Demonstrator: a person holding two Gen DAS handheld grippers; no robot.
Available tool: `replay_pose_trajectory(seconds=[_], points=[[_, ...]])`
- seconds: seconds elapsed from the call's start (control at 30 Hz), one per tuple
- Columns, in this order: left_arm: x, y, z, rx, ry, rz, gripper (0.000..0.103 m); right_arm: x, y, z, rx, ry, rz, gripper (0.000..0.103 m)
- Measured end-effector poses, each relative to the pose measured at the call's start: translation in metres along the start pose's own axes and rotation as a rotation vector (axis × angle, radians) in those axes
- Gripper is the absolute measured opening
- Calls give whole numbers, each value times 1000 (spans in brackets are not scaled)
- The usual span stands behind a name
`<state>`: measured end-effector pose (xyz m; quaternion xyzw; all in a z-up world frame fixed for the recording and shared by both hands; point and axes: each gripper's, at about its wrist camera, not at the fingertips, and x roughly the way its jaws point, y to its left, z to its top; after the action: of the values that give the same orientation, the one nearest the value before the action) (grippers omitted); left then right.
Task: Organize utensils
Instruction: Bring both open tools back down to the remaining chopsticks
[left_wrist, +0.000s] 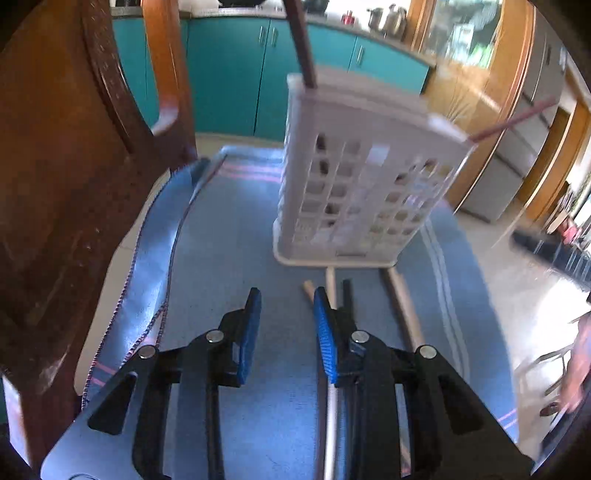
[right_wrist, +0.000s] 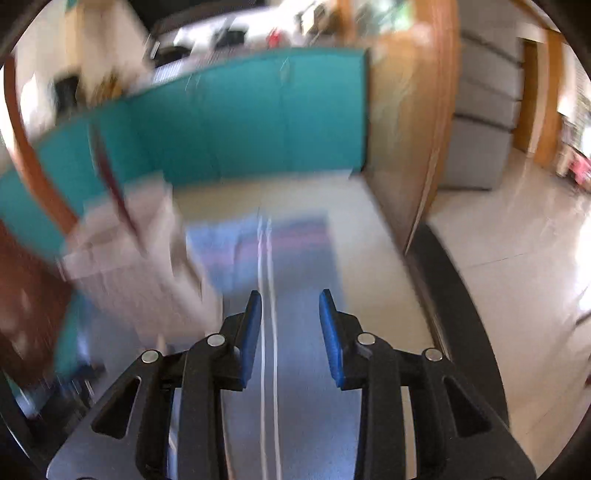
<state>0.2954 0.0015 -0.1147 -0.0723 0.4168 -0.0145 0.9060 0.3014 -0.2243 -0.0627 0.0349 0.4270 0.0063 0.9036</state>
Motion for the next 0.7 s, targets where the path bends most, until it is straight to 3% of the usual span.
replay_pose_trajectory(seconds=[0.1,0.23,0.57,0.67,0.7], points=[[12,5,-1,-14,54,8,42,33,26,-23,-73,154,78,32],[22,13,1,-43,94,22,44,42,54,-35,-165,181,87,37],[25,15,-4,-35,115,31,51,60,68,-58,-193,248,73,38],[27,14,-6,-28,123,29,51,58,70,-62,-195,252,94,19],[28,12,-7,-24,123,31,51,57,70,-63,-190,250,92,19]])
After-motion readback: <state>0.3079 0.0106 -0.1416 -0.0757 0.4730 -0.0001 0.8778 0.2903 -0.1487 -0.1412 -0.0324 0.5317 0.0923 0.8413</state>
